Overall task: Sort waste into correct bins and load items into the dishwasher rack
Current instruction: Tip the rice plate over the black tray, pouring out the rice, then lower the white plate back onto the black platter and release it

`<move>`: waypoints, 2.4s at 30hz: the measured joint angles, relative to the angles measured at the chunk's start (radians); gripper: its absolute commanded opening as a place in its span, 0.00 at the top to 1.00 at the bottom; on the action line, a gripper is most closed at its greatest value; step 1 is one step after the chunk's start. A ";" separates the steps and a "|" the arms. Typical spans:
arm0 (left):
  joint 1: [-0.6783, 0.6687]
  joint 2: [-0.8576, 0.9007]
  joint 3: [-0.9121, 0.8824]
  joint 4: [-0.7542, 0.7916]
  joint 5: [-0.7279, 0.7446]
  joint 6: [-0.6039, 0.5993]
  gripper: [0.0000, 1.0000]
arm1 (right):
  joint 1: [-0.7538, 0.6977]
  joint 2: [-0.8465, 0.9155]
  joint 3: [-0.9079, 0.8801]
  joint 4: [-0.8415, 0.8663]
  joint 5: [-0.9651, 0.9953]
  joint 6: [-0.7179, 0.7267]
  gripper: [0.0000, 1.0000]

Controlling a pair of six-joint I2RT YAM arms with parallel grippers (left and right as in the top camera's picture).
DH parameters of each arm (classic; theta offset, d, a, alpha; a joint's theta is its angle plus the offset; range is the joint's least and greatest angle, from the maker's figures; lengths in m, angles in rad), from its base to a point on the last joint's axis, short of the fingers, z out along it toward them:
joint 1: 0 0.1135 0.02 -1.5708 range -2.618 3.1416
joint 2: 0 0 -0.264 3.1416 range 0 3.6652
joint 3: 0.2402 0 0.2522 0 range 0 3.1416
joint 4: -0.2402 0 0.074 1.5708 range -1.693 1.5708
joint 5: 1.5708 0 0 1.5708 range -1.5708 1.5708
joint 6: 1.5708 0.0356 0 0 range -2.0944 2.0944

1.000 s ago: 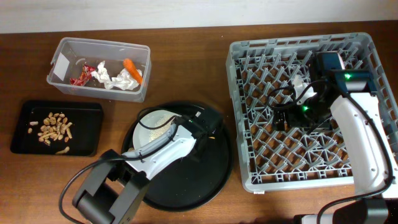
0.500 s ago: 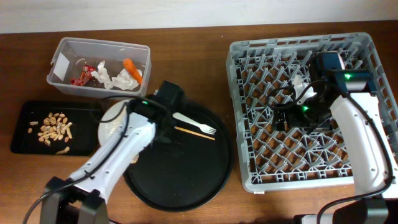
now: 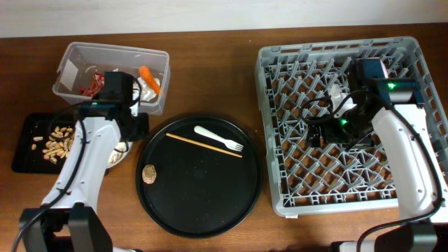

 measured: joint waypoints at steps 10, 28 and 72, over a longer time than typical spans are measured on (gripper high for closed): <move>0.240 0.000 0.000 0.058 0.314 0.053 1.00 | 0.000 0.000 0.000 0.000 0.000 0.001 0.02; 0.607 -0.001 0.000 0.177 1.000 0.063 1.00 | 0.000 0.000 0.000 -0.004 0.000 0.000 0.02; 0.256 -0.237 0.091 -0.358 0.117 -0.179 0.01 | 0.510 0.016 0.029 0.220 -0.042 0.066 0.02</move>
